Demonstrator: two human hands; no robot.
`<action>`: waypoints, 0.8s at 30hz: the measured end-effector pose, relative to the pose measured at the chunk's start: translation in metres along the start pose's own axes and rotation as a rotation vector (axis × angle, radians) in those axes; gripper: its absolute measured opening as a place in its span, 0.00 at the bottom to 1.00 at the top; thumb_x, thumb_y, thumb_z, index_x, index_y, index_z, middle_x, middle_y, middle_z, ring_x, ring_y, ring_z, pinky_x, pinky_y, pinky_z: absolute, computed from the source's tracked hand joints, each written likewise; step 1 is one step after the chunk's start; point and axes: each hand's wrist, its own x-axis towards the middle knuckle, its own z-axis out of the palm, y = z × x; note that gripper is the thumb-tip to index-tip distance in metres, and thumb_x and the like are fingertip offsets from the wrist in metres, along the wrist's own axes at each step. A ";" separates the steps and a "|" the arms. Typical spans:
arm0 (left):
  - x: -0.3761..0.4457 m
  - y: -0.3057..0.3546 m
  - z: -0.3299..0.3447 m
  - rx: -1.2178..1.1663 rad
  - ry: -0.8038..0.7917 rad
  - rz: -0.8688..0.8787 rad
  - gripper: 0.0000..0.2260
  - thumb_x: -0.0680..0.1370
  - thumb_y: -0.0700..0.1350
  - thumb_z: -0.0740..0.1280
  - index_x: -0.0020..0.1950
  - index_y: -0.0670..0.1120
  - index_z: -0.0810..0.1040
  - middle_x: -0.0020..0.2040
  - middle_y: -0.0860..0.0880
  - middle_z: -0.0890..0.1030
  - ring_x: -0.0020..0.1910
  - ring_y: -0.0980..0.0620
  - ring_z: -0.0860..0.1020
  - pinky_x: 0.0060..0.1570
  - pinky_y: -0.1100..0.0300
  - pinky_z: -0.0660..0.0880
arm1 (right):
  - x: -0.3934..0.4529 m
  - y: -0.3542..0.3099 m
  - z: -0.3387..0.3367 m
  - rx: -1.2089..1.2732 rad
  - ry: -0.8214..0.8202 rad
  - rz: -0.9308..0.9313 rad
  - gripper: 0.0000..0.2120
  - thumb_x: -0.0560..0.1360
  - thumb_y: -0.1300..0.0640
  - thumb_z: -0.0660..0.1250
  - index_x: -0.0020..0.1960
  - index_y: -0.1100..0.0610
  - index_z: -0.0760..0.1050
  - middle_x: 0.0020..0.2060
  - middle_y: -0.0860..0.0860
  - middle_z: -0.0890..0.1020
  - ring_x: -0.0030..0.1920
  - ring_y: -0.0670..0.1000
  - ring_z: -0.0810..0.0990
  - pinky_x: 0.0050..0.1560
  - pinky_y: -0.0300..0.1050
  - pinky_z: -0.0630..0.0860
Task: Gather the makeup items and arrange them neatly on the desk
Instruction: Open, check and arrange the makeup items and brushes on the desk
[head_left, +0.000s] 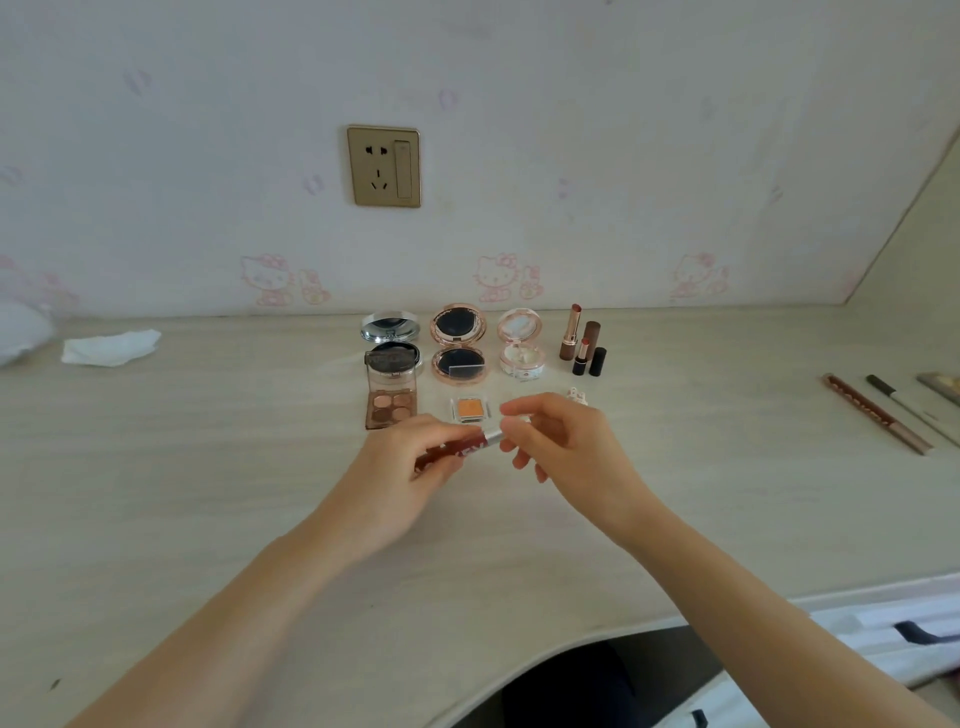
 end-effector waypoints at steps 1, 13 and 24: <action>-0.001 -0.002 0.000 0.017 -0.013 0.029 0.15 0.77 0.39 0.68 0.62 0.53 0.79 0.48 0.59 0.79 0.50 0.61 0.76 0.50 0.70 0.71 | 0.000 0.002 0.002 -0.025 -0.002 -0.007 0.06 0.76 0.53 0.67 0.52 0.50 0.79 0.37 0.46 0.84 0.36 0.43 0.82 0.35 0.35 0.75; -0.010 -0.017 0.001 0.121 0.147 0.227 0.11 0.72 0.39 0.74 0.53 0.46 0.82 0.48 0.55 0.79 0.46 0.60 0.79 0.48 0.59 0.76 | -0.006 0.022 0.009 0.246 0.021 0.102 0.09 0.77 0.58 0.66 0.44 0.60 0.82 0.32 0.51 0.84 0.30 0.47 0.77 0.33 0.39 0.77; -0.012 -0.021 0.000 0.053 0.115 0.168 0.09 0.74 0.41 0.71 0.53 0.47 0.84 0.46 0.55 0.82 0.46 0.60 0.79 0.48 0.65 0.75 | -0.013 0.037 0.008 0.049 0.030 -0.159 0.17 0.72 0.70 0.69 0.47 0.47 0.81 0.43 0.39 0.83 0.45 0.41 0.81 0.49 0.34 0.76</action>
